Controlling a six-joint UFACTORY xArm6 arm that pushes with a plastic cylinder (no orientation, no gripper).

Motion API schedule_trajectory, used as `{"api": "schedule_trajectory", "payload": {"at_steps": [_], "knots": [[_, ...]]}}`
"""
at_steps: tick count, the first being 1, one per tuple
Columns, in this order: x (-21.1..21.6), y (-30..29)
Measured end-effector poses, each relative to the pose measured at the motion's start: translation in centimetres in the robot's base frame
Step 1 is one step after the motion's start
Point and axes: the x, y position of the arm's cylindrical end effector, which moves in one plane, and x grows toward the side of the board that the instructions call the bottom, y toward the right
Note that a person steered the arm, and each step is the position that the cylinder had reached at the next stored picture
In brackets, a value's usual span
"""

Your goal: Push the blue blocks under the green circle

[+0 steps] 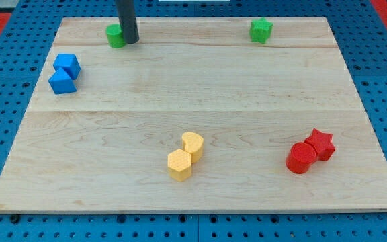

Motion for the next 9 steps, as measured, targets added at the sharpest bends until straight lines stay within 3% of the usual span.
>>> {"api": "schedule_trajectory", "payload": {"at_steps": [1,2,4,5,6,8,9], "knots": [[-0.5,-1.8],[3.9,1.1],[16.0,-0.1],[19.6,-2.5],[20.5,-6.7],[15.4,-10.7],[14.9,-12.5]]}}
